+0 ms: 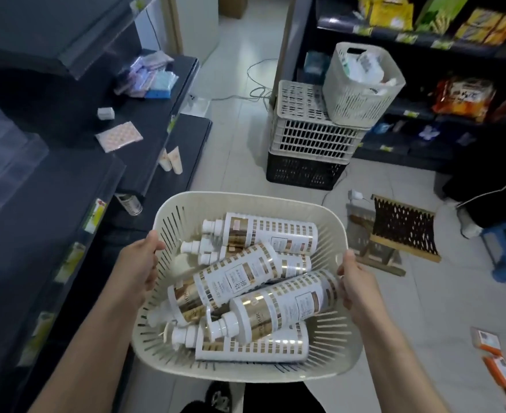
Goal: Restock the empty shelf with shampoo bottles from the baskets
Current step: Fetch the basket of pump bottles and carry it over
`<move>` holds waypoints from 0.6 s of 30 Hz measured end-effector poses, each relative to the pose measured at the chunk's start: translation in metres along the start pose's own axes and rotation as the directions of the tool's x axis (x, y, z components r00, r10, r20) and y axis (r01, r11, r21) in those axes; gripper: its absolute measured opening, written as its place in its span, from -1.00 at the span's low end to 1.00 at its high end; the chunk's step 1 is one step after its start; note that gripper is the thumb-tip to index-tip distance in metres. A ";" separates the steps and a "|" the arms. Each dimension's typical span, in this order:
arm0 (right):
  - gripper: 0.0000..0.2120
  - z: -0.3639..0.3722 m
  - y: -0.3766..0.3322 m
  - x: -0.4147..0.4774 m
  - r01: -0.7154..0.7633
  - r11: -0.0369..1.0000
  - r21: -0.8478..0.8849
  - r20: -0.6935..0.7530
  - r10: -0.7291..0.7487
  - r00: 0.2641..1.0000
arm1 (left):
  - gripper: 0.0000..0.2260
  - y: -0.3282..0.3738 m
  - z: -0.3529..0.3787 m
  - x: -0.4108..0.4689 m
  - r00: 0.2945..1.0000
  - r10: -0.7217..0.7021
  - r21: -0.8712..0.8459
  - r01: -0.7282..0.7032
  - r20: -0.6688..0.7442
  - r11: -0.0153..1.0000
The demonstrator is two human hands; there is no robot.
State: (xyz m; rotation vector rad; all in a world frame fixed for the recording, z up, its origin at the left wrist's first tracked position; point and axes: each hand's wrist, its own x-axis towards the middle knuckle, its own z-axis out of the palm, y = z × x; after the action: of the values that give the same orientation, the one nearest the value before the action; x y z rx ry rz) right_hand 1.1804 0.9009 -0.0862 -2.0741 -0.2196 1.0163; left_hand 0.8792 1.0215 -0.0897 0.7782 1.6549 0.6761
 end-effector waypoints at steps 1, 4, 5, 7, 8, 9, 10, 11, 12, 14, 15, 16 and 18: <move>-0.58 0.005 -0.014 0.017 0.003 1.000 -0.011 0.006 -0.003 1.000 | -0.72 0.012 0.010 0.013 1.000 -0.009 -0.006 0.009 -0.005 1.000; -0.56 0.018 -0.054 0.073 0.036 0.998 -0.047 0.030 -0.034 0.999 | -0.70 0.042 0.045 0.054 1.000 -0.022 -0.017 0.021 -0.017 1.000; -0.54 0.021 -0.069 0.091 0.047 0.997 -0.069 0.042 -0.044 0.998 | -0.70 0.053 0.056 0.067 0.999 -0.022 -0.023 0.021 -0.024 1.000; -0.53 0.028 -0.100 0.123 0.061 0.994 -0.092 0.070 -0.054 0.996 | -0.70 0.076 0.077 0.092 0.999 -0.019 -0.035 0.018 -0.028 0.999; -0.52 0.031 -0.116 0.141 0.068 0.993 -0.098 0.086 -0.059 0.994 | -0.70 0.088 0.088 0.105 1.000 -0.017 -0.046 0.016 -0.026 0.999; -0.53 0.035 -0.133 0.156 0.064 0.993 -0.097 0.089 -0.056 0.994 | -0.70 0.101 0.098 0.118 0.999 -0.020 -0.054 0.018 -0.029 0.998; -0.54 0.038 -0.149 0.172 0.053 0.995 -0.085 0.083 -0.046 0.995 | -0.70 0.114 0.108 0.130 0.999 -0.023 -0.057 0.021 -0.032 0.998; -0.57 0.042 -0.166 0.188 0.044 0.997 -0.070 0.078 -0.039 0.996 | -0.70 0.129 0.118 0.143 0.999 -0.025 -0.060 0.023 -0.032 0.998; -0.58 0.045 -0.181 0.203 0.042 0.997 -0.067 0.075 -0.037 0.996 | -0.70 0.143 0.128 0.156 0.999 -0.030 -0.060 0.028 -0.032 0.998; -0.57 0.053 -0.211 0.231 0.038 0.995 -0.092 0.067 -0.032 0.997 | -0.68 0.170 0.147 0.185 0.999 -0.033 -0.046 0.032 -0.028 0.998; -0.56 0.058 -0.224 0.246 0.035 0.995 -0.097 0.066 -0.029 0.997 | -0.67 0.184 0.158 0.201 0.999 -0.028 -0.040 0.027 -0.022 0.999; -0.56 0.063 -0.237 0.261 0.024 0.996 -0.089 0.064 -0.018 0.998 | -0.67 0.198 0.168 0.219 1.000 -0.020 -0.033 0.020 -0.016 0.999; -0.55 0.075 -0.263 0.289 0.000 0.998 -0.064 0.051 0.004 0.999 | -0.68 0.224 0.187 0.255 1.000 -0.010 -0.008 0.010 0.000 1.000</move>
State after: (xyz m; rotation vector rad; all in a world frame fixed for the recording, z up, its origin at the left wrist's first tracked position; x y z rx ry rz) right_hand 1.3644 1.2534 -0.0929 -2.1073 -0.2797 1.0773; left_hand 1.0551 1.3658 -0.1073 0.7638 1.6545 0.6751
